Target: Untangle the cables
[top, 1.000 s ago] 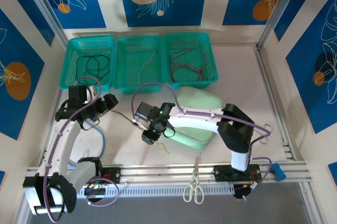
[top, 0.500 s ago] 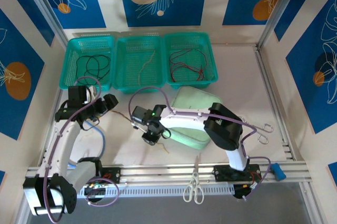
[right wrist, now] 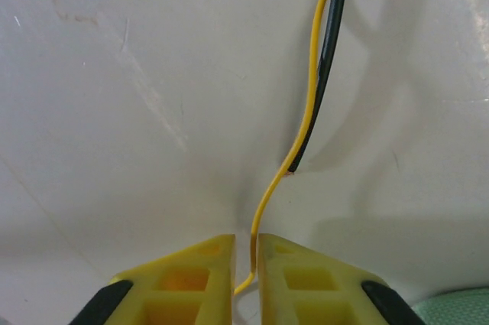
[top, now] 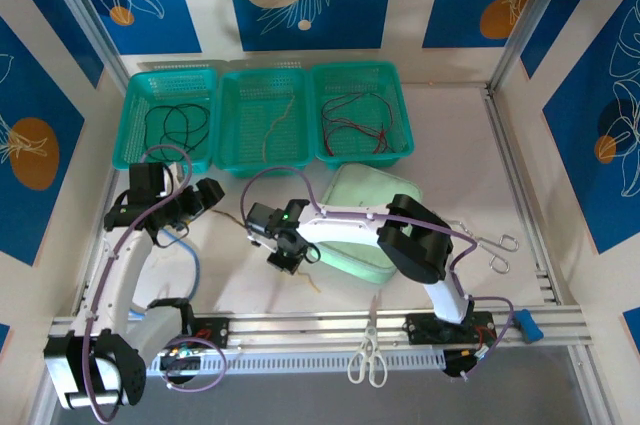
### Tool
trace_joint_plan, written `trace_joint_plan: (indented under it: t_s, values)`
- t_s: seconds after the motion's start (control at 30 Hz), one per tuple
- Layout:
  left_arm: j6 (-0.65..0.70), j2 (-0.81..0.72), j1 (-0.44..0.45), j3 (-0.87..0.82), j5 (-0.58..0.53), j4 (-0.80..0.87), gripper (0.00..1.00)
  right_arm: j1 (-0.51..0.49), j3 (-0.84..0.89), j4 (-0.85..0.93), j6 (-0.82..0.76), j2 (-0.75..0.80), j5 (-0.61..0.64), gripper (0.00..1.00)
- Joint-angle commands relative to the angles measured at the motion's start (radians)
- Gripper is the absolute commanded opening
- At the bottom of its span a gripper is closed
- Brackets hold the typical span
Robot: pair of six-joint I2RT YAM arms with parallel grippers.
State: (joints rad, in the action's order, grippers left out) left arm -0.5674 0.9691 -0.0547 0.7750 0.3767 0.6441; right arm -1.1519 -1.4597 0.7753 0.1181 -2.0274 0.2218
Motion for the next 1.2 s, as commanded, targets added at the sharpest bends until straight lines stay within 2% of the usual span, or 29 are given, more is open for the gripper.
trace_joint_plan:
  t_s: [0.0,0.2,0.5,0.73,0.87,0.97,1.17]
  values:
    - [0.016,-0.023,-0.010,0.016,0.036,0.009,0.86,0.000,-0.016,0.014,-0.010,-0.005,-0.014,0.09]
    - [0.010,-0.036,-0.010,0.035,0.052,0.013,0.85,0.026,0.003,-0.021,0.000,0.051,-0.082,0.00]
    - [0.009,-0.051,-0.010,0.040,0.083,0.014,0.80,0.099,0.061,-0.116,0.034,0.187,-0.223,0.00]
    - [0.062,-0.069,-0.007,0.001,0.188,-0.026,0.66,0.174,0.076,-0.196,0.072,0.259,-0.352,0.00]
    - [0.122,-0.107,0.003,-0.042,0.261,-0.076,0.59,0.215,0.036,-0.189,0.039,0.258,-0.422,0.00]
    - [0.145,-0.119,0.020,-0.065,0.324,-0.108,0.57,0.231,-0.011,-0.147,-0.007,0.246,-0.439,0.00]
    - [0.147,-0.098,0.068,-0.076,0.364,-0.135,0.56,0.284,-0.055,-0.129,-0.039,0.248,-0.519,0.00]
